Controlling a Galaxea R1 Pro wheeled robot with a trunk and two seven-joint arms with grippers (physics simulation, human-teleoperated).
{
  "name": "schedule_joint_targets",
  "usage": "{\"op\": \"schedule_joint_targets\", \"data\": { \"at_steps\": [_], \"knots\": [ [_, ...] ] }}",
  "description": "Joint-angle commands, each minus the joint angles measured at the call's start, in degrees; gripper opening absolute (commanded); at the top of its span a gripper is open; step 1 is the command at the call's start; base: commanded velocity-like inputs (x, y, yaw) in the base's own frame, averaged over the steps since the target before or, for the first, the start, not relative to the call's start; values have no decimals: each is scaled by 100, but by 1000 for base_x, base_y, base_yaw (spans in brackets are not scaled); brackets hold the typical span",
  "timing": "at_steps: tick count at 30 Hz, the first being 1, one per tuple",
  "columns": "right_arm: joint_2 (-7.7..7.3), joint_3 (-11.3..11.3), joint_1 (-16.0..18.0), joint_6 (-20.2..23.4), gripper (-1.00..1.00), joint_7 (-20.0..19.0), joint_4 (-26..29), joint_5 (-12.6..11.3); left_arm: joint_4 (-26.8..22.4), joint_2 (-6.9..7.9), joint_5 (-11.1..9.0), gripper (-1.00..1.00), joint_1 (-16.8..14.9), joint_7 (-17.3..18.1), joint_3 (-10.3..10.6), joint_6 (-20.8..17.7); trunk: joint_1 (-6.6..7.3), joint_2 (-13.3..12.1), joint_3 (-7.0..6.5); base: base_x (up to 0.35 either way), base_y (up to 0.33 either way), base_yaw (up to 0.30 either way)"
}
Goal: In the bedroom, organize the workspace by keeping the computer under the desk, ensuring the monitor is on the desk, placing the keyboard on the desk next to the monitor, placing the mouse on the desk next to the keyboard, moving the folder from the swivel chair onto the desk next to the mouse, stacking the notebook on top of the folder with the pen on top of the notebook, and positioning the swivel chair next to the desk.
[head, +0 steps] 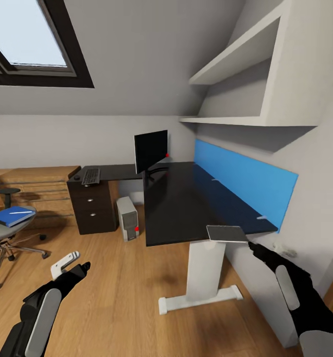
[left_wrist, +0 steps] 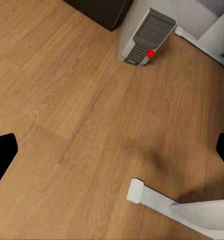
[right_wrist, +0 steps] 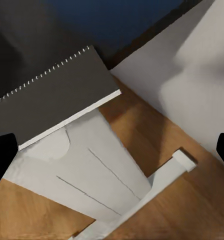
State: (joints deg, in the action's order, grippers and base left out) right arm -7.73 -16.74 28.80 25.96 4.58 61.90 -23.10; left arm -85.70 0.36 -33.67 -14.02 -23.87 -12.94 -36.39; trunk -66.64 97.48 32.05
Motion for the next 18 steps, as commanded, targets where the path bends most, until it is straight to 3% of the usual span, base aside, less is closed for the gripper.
{"op": "schedule_joint_targets", "data": {
  "at_steps": [1, 5, 6, 10, 18],
  "knots": [
    [0, -77, -19, 56, 100, -69, 8, -111, -16, 1, -60, 100, -4, -51, 2, -16, -22, 43, 24, -1, -1, 0],
    [1, -420, -94, 206, 100, -646, 0, -304, -34, 5, -61, 100, -4, -52, 2, -12, -110, 204, 96, 0, 0, 0],
    [0, -768, -170, 379, 100, -1246, -11, -486, -40, 1, -61, 100, -4, -54, 2, -9, -131, 244, 114, 0, 0, 0],
    [-1, -1107, -263, 482, 100, -1827, -16, -577, -43, -4, -61, 100, -4, -56, 2, -9, -219, 404, 186, 0, 0, 0],
    [11, -1259, -310, 524, 100, -2175, -95, -617, -43, -11, -61, 100, -4, -57, 2, -8, -395, 725, 329, 0, 0, 0]
  ]
}}
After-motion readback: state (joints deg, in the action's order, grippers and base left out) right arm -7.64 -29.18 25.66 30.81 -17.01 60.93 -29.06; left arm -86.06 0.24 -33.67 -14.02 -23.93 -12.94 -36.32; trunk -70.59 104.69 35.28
